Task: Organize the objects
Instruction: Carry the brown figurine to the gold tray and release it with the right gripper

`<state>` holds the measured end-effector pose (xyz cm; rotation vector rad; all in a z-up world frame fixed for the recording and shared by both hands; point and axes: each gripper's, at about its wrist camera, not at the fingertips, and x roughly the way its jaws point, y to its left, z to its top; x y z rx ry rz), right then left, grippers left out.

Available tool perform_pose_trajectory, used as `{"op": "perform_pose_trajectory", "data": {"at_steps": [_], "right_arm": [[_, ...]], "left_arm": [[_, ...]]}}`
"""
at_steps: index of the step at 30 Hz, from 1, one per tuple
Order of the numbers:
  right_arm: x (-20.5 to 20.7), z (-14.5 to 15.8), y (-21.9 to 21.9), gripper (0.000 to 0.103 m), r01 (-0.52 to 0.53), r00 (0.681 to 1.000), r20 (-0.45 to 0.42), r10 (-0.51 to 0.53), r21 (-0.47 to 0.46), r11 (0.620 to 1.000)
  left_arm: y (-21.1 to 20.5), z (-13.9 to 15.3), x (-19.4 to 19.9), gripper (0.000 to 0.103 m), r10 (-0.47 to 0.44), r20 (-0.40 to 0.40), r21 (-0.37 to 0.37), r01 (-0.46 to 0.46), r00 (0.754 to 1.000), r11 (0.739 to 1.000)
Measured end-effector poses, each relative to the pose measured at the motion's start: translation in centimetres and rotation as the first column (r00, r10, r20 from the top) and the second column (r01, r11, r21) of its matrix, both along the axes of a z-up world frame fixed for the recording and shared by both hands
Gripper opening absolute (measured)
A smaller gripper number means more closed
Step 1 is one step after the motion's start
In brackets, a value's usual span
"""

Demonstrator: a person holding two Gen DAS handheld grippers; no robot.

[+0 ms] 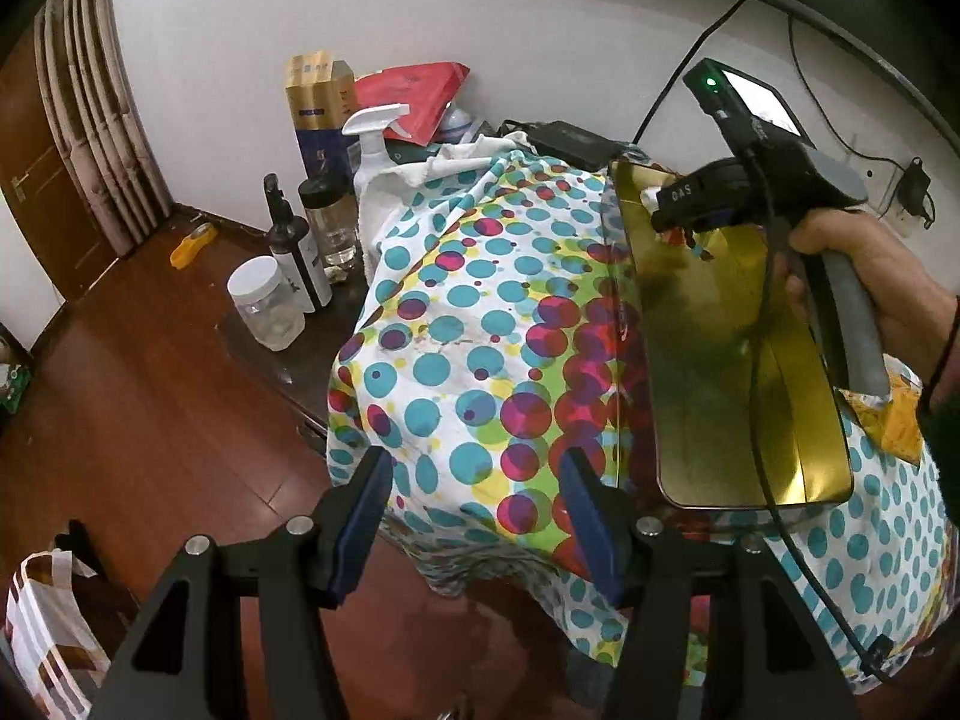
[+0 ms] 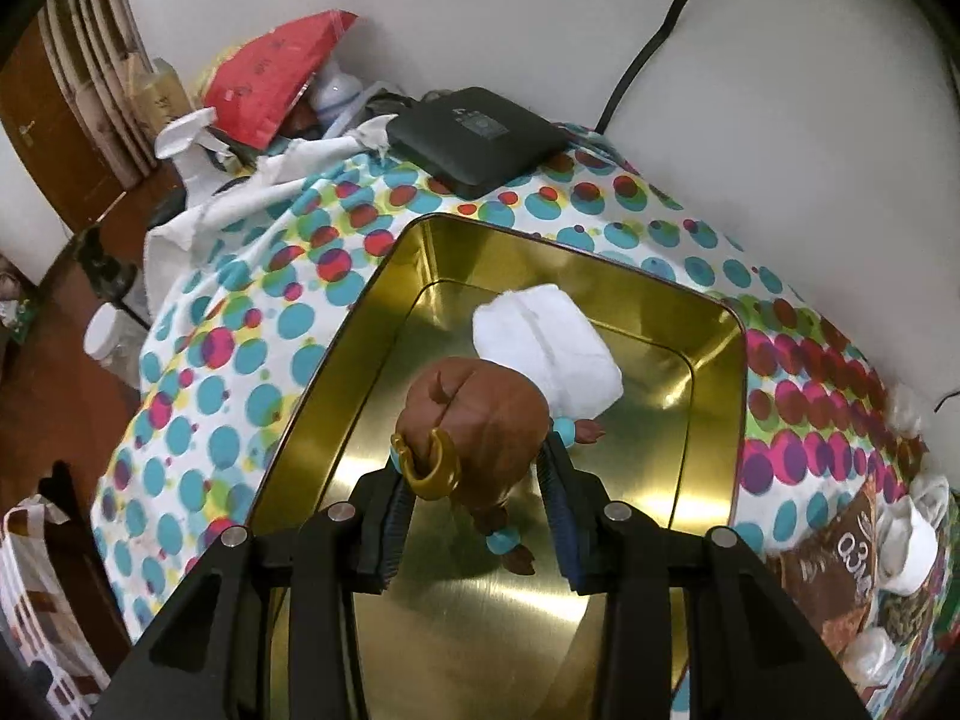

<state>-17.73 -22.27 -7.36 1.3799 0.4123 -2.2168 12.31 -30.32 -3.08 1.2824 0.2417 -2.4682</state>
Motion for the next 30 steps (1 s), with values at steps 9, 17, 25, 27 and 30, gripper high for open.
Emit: {"op": "perform_pose_trajectory", "data": {"at_steps": [9,17,25,27,30], "right_arm": [[-0.7,-0.6,-0.7,0.042,0.006,1.0,0.009,-0.006,-0.001,1.0],[2.6,3.3,2.9,0.057,-0.028,0.998,-0.057,0.024,-0.072,0.997],[10.1,8.6,19.1,0.066,0.022,0.98,-0.193,-0.055,-0.168,0.986],[10.7,8.3,23.2,0.066,0.066,0.979,-0.178,-0.099,-0.184,0.981],[11.5,6.5,30.2,0.065,0.164,0.97,-0.163,-0.18,-0.108,0.981]], "left_arm": [[0.1,-0.2,-0.4,0.059,0.016,0.024,0.006,-0.016,1.0,1.0],[2.4,1.2,-0.2,0.059,-0.01,-0.018,0.002,0.01,1.0,1.0],[8.5,2.8,-1.7,0.059,-0.16,-0.081,-0.004,0.161,0.984,0.987],[10.9,3.0,-2.3,0.059,-0.213,-0.09,-0.005,0.214,0.973,0.977],[14.3,3.0,-3.2,0.059,-0.281,-0.097,0.012,0.283,0.955,0.959]]}}
